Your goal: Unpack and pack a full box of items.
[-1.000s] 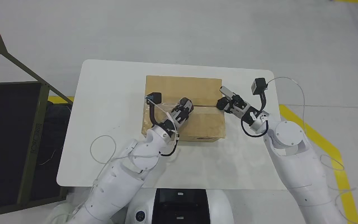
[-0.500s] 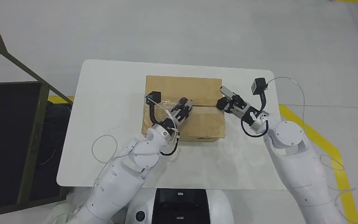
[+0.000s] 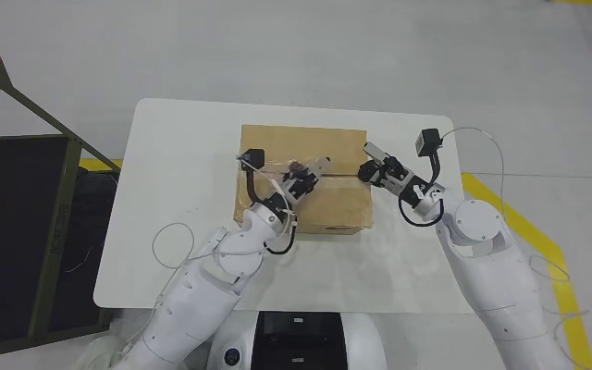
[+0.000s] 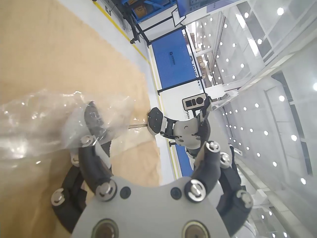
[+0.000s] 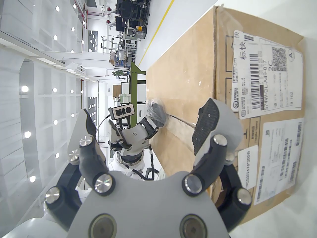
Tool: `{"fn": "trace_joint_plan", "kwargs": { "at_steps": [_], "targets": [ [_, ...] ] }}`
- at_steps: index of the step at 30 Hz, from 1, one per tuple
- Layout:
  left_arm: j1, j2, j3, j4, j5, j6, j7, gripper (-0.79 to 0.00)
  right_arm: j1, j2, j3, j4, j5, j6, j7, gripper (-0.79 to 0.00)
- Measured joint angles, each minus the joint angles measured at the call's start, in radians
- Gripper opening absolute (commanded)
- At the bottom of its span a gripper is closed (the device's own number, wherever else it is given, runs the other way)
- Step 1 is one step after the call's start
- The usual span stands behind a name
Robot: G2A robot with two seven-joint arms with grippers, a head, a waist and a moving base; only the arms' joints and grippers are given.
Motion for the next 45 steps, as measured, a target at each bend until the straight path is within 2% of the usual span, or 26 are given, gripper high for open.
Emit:
{"fn": "trace_joint_plan", "kwargs": {
  "at_steps": [8, 12, 15, 22, 28, 34, 38, 45],
  "targets": [
    [0.034, -0.002, -0.03, -0.043, -0.011, -0.176, 0.075, 0.0, 0.0, 0.0, 0.0, 0.0, 0.0, 0.0, 0.0, 0.0],
    [0.065, 0.003, -0.06, -0.075, -0.004, -0.193, 0.066, 0.0, 0.0, 0.0, 0.0, 0.0, 0.0, 0.0, 0.0, 0.0],
    [0.097, 0.01, -0.09, -0.11, -0.003, -0.178, 0.009, 0.0, 0.0, 0.0, 0.0, 0.0, 0.0, 0.0, 0.0, 0.0],
    [0.196, 0.032, -0.22, -0.229, -0.037, -0.198, -0.088, 0.0, 0.0, 0.0, 0.0, 0.0, 0.0, 0.0, 0.0, 0.0],
    [0.277, 0.045, -0.344, -0.292, -0.083, -0.258, -0.11, 0.0, 0.0, 0.0, 0.0, 0.0, 0.0, 0.0, 0.0, 0.0],
    [0.314, 0.056, -0.467, -0.266, -0.196, -0.271, -0.186, 0.0, 0.0, 0.0, 0.0, 0.0, 0.0, 0.0, 0.0, 0.0],
    [0.301, 0.065, -0.567, -0.226, -0.324, -0.247, -0.288, 0.0, 0.0, 0.0, 0.0, 0.0, 0.0, 0.0, 0.0, 0.0],
    [0.278, 0.076, -0.708, -0.145, -0.411, -0.246, -0.339, 0.0, 0.0, 0.0, 0.0, 0.0, 0.0, 0.0, 0.0, 0.0]
  ]
}}
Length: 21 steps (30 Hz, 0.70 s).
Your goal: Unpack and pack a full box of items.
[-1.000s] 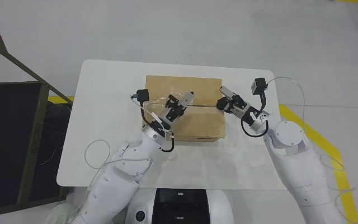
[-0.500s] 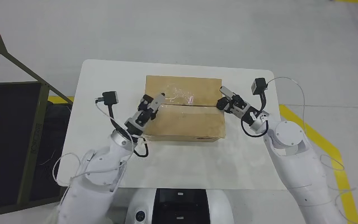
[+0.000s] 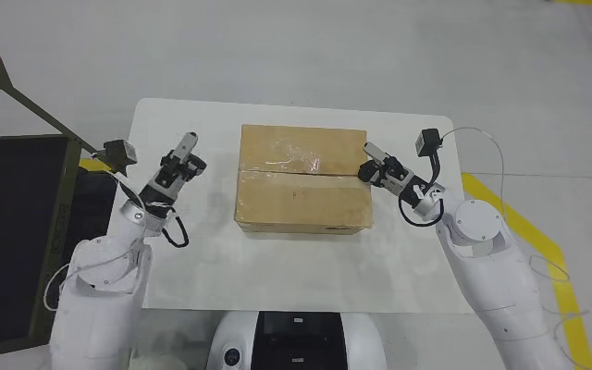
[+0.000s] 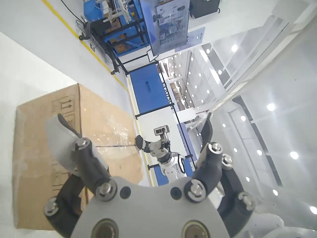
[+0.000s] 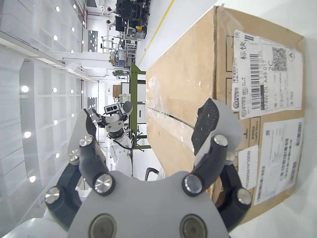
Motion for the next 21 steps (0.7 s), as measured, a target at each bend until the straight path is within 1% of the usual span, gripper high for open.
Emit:
{"fn": "trace_joint_plan", "kwargs": {
  "at_steps": [4, 7, 15, 21],
  "targets": [
    [-0.018, 0.005, -0.061, 0.05, -0.009, -0.02, 0.001, 0.0, 0.0, 0.0, 0.0, 0.0, 0.0, 0.0, 0.0, 0.0],
    [-0.043, 0.008, -0.086, 0.09, -0.014, -0.025, 0.012, 0.0, 0.0, 0.0, 0.0, 0.0, 0.0, 0.0, 0.0, 0.0],
    [-0.104, 0.015, -0.114, 0.19, 0.002, -0.039, 0.002, 0.0, 0.0, 0.0, 0.0, 0.0, 0.0, 0.0, 0.0, 0.0],
    [-0.122, 0.025, -0.136, 0.23, 0.022, -0.018, -0.056, 0.0, 0.0, 0.0, 0.0, 0.0, 0.0, 0.0, 0.0, 0.0]
  ]
}}
